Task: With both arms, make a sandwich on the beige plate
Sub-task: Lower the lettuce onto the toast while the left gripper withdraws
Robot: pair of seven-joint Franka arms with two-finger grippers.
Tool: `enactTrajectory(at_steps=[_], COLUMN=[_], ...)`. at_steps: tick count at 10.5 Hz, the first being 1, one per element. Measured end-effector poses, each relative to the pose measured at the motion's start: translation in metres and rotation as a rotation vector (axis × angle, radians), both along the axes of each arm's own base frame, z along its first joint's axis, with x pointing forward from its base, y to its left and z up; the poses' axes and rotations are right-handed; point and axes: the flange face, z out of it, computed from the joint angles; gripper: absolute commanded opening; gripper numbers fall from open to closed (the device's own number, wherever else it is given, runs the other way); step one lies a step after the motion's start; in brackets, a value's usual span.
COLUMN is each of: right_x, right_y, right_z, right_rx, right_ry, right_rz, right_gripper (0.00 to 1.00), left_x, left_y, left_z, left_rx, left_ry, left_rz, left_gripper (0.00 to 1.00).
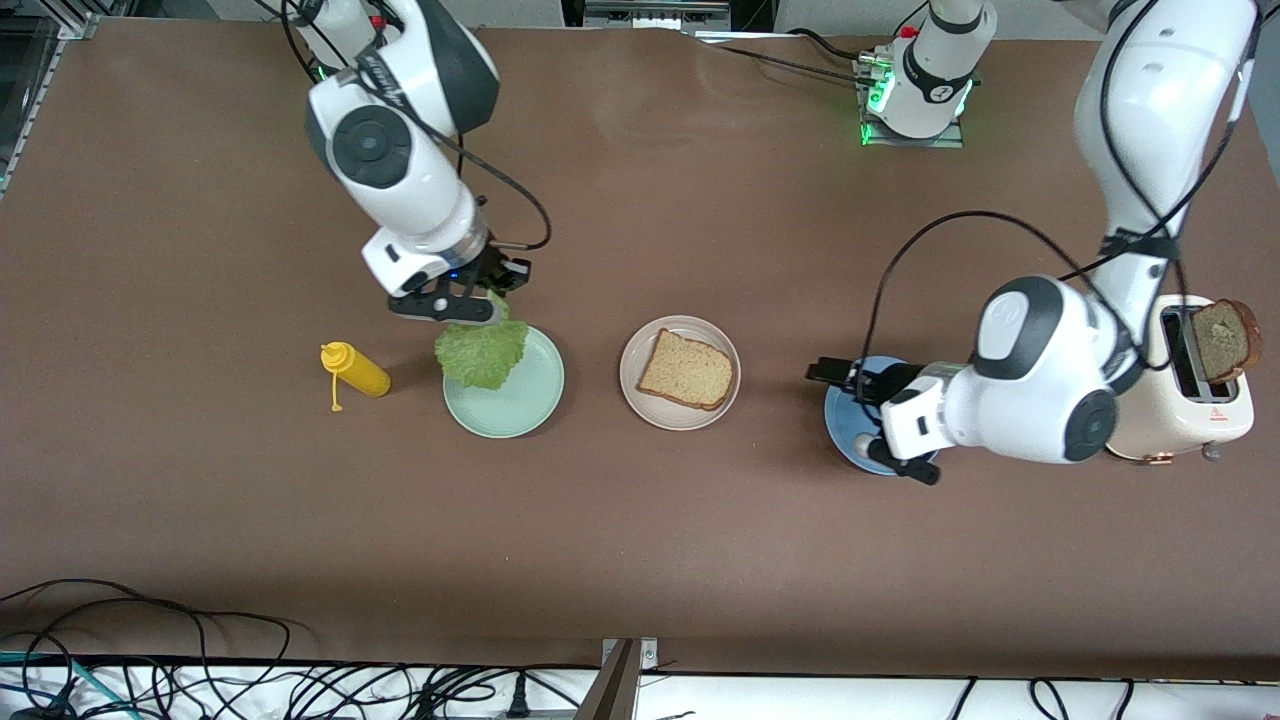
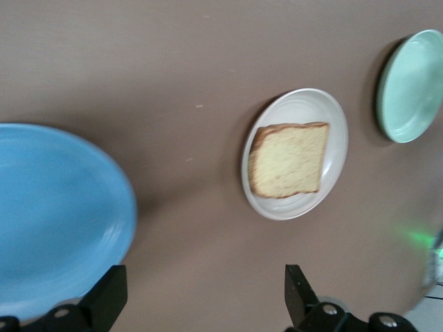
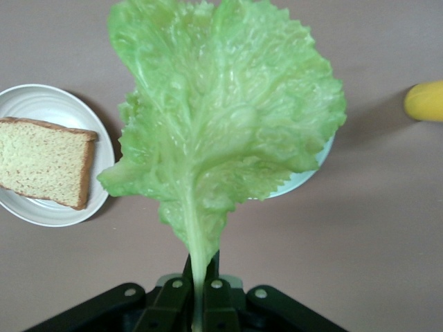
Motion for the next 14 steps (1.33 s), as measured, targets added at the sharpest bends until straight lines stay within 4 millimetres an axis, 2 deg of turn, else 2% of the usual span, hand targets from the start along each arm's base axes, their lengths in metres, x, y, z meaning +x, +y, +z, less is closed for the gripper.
enactTrajectory(at_steps=[2, 5, 7, 9, 12, 14], right_x=[0.000, -0.001, -0.010, -0.023, -0.031, -0.026], right_y=[0.034, 0.083, 0.113, 0.134, 0.161, 0.173], right_z=[-0.010, -0.042, -0.068, -0.083, -0.085, -0.093], right_rx=[0.013, 0.004, 0.014, 0.014, 0.048, 0.054], right_ry=[-0.002, -0.013, -0.036, -0.040, -0.060, -0.069], right_rz=[0.022, 0.063, 0.079, 0.112, 0.142, 0.155], right_gripper=[0.00, 0.00, 0.00, 0.00, 0.00, 0.00], left_x=[-0.009, -0.039, -0.064, -0.079, -0.084, -0.094], left_y=[0.022, 0.035, 0.041, 0.050, 0.077, 0.083], left_z=[0.062, 0.165, 0.214, 0.236, 0.242, 0.240], left_rx=[0.111, 0.302, 0.363, 0.389, 0.432, 0.443], left_ry=[-0.059, -0.193, -0.223, -0.222, -0.212, -0.197], left_rz=[0.013, 0.006, 0.032, 0.049, 0.099, 0.131], left_gripper=[1.00, 1.00, 1.00, 1.00, 1.00, 1.00])
